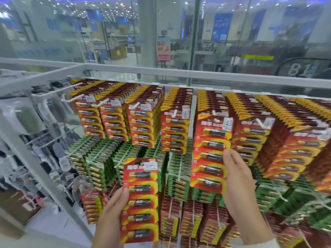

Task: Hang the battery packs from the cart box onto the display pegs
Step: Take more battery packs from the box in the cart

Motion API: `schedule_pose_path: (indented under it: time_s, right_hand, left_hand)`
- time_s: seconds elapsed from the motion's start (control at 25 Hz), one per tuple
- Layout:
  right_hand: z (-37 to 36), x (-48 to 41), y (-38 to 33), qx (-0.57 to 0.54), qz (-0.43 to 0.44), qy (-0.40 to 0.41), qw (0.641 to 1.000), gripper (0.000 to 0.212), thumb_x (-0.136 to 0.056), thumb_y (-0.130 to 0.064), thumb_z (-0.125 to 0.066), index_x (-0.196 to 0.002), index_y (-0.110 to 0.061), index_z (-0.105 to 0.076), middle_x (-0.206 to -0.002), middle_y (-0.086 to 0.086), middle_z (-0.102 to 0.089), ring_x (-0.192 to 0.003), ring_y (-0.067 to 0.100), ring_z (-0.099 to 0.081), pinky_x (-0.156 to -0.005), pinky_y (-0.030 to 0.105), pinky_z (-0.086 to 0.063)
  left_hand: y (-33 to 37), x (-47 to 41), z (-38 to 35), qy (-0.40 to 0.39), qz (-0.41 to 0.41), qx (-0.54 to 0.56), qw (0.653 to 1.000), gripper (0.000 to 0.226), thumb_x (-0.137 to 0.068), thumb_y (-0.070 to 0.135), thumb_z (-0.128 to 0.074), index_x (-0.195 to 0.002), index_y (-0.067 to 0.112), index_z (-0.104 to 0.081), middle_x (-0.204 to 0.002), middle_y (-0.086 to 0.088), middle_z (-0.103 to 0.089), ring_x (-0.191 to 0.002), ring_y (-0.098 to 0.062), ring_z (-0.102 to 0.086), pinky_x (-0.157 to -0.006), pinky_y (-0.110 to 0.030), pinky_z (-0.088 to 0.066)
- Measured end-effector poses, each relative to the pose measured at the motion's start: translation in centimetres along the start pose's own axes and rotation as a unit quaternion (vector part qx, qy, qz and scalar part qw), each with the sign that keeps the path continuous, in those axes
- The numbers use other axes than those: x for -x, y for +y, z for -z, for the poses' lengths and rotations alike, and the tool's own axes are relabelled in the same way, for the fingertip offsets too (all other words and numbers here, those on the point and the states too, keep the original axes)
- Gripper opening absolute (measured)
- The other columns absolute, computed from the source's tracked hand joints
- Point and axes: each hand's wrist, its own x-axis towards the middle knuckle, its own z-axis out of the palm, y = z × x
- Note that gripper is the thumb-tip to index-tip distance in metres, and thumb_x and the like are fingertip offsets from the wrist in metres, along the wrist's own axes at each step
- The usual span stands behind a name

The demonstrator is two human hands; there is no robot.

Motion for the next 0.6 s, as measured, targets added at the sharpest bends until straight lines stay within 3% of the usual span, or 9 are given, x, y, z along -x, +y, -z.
schedule_pose_path:
  time_s: [0.08,0.16,0.2,0.28,0.36,0.4,0.48,0.52,0.6]
  right_hand:
    - [-1.2,-0.7,0.0,0.019,0.008,0.026,0.999,0.021,-0.106,-0.035,-0.049,-0.098,-0.037,-0.069,-0.097,-0.015,-0.078,-0.089,0.009,-0.076,-0.087,0.044,-0.058]
    - [-2.3,-1.3,-0.2,0.044,0.019,0.048,0.998,0.023,-0.108,-0.033,-0.047,-0.096,-0.034,-0.067,-0.08,-0.022,-0.076,-0.072,0.0,-0.073,-0.073,0.036,-0.056]
    - [-2.7,-1.7,-0.3,0.048,0.022,0.056,0.997,0.021,-0.108,-0.033,-0.045,-0.099,-0.032,-0.065,-0.076,-0.025,-0.072,-0.068,-0.006,-0.071,-0.068,0.029,-0.053]
    - [-3.2,-2.2,-0.5,0.067,0.037,0.063,0.995,0.018,-0.108,-0.036,-0.044,-0.111,-0.03,-0.061,-0.085,-0.03,-0.063,-0.078,-0.014,-0.066,-0.07,0.019,-0.048]
    - [-3.4,-2.8,0.0,0.086,0.052,0.07,0.992,0.026,-0.107,-0.038,-0.045,-0.127,-0.027,-0.058,-0.099,-0.03,-0.056,-0.093,-0.015,-0.061,-0.077,0.011,-0.046]
    - [-3.4,-2.8,0.2,0.1,0.058,0.074,0.991,0.031,-0.107,-0.041,-0.046,-0.131,-0.026,-0.057,-0.106,-0.029,-0.056,-0.102,-0.009,-0.061,-0.085,0.013,-0.046]
    - [-3.4,-2.9,0.7,0.133,0.072,0.095,0.984,0.029,-0.104,-0.047,-0.047,-0.123,-0.029,-0.06,-0.113,-0.021,-0.062,-0.115,0.013,-0.061,-0.101,0.033,-0.047]
    - [-3.4,-2.9,0.8,0.138,0.075,0.098,0.983,0.024,-0.104,-0.048,-0.048,-0.115,-0.031,-0.06,-0.11,-0.015,-0.064,-0.112,0.019,-0.061,-0.103,0.04,-0.045]
    - [-3.5,-2.8,0.9,0.143,0.078,0.109,0.981,0.028,-0.104,-0.047,-0.048,-0.118,-0.027,-0.062,-0.105,-0.013,-0.063,-0.103,0.014,-0.062,-0.096,0.038,-0.044]
  left_hand:
    - [1.9,-0.2,-0.7,-0.027,-0.017,0.008,0.999,0.078,-0.067,0.047,-0.095,-0.133,0.015,-0.068,-0.125,-0.027,-0.07,-0.105,-0.049,-0.069,-0.088,-0.058,-0.054]
    - [3.9,-0.3,-1.2,-0.042,-0.02,-0.01,0.999,0.08,-0.068,0.049,-0.094,-0.135,0.014,-0.067,-0.123,-0.026,-0.07,-0.097,-0.044,-0.071,-0.081,-0.051,-0.055]
    - [5.0,-0.3,-1.7,-0.055,-0.037,-0.017,0.998,0.069,-0.076,0.048,-0.09,-0.132,0.014,-0.069,-0.12,-0.025,-0.071,-0.092,-0.041,-0.072,-0.078,-0.048,-0.055]
    - [6.9,-0.4,-2.8,-0.061,-0.068,-0.041,0.995,0.047,-0.085,0.044,-0.074,-0.122,0.015,-0.075,-0.114,-0.024,-0.074,-0.089,-0.039,-0.074,-0.077,-0.045,-0.056]
    - [8.8,-0.8,-3.9,-0.071,-0.094,-0.053,0.992,0.044,-0.087,0.04,-0.067,-0.122,0.014,-0.074,-0.113,-0.022,-0.075,-0.087,-0.037,-0.074,-0.074,-0.044,-0.058]
    - [9.6,-1.1,-4.4,-0.077,-0.106,-0.057,0.99,0.045,-0.088,0.039,-0.066,-0.125,0.013,-0.073,-0.113,-0.022,-0.075,-0.086,-0.037,-0.075,-0.072,-0.042,-0.059]
    - [11.1,-1.6,-5.1,-0.075,-0.13,-0.061,0.987,0.044,-0.091,0.037,-0.064,-0.128,0.012,-0.07,-0.114,-0.021,-0.075,-0.088,-0.036,-0.075,-0.07,-0.041,-0.06]
    - [11.6,-1.9,-5.4,-0.071,-0.136,-0.069,0.986,0.044,-0.093,0.037,-0.063,-0.128,0.013,-0.07,-0.115,-0.021,-0.075,-0.09,-0.036,-0.076,-0.07,-0.042,-0.061]
    - [12.4,-2.5,-5.8,-0.07,-0.14,-0.083,0.984,0.043,-0.095,0.038,-0.062,-0.13,0.015,-0.069,-0.117,-0.017,-0.076,-0.096,-0.037,-0.076,-0.075,-0.044,-0.06]
